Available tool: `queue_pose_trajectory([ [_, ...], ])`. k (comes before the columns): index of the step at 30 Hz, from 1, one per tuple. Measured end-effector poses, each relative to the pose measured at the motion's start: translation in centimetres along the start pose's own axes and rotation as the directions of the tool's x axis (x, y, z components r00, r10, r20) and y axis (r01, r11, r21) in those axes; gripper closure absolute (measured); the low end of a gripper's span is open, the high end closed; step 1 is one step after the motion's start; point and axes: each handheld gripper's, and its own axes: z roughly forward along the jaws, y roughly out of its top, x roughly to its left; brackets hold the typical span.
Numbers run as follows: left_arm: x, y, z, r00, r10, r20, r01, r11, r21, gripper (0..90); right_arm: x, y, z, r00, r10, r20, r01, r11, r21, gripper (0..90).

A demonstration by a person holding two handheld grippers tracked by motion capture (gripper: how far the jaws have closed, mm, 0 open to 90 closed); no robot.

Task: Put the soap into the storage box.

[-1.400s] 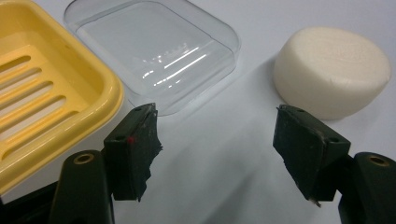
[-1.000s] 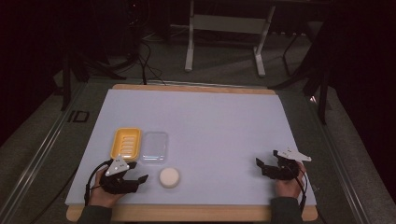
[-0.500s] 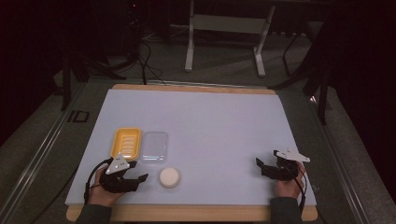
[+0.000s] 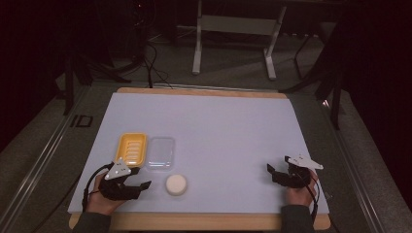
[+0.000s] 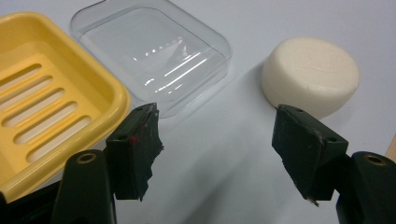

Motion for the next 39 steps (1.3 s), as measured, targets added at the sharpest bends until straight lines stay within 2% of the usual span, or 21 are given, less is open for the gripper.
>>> queue_pose_trajectory([
  [11, 0.0, 0.6, 0.5, 0.9986, 0.039, 0.034, -0.040, 0.9988, 0.028, 32.1, 0.0, -0.1, -0.2, 0.9999, 0.009, 0.009, -0.009, 0.9998, -0.019, 16.7],
  [12, 0.0, 0.7, 0.5, 0.9979, 0.052, 0.039, -0.053, 0.9980, 0.035, 32.1, 0.0, -0.1, -0.2, 0.9999, 0.010, 0.009, -0.010, 0.9997, -0.021, 16.7],
  [19, 0.0, 1.1, 0.6, 0.9956, 0.073, 0.058, -0.076, 0.9964, 0.039, 31.3, -0.1, -0.1, -0.3, 0.9997, 0.020, 0.012, -0.020, 0.9994, -0.030, 16.7],
  [31, -0.1, 2.1, 0.5, 0.9903, 0.122, 0.066, -0.127, 0.9896, 0.068, 30.3, -0.1, -0.1, -0.3, 0.9996, 0.024, 0.017, -0.024, 0.9992, -0.033, 16.7],
  [39, -0.4, 2.9, 0.7, 0.9836, 0.162, 0.080, -0.169, 0.9808, 0.097, 30.2, -0.1, -0.1, -0.3, 0.9995, 0.027, 0.017, -0.027, 0.9990, -0.036, 16.8],
])
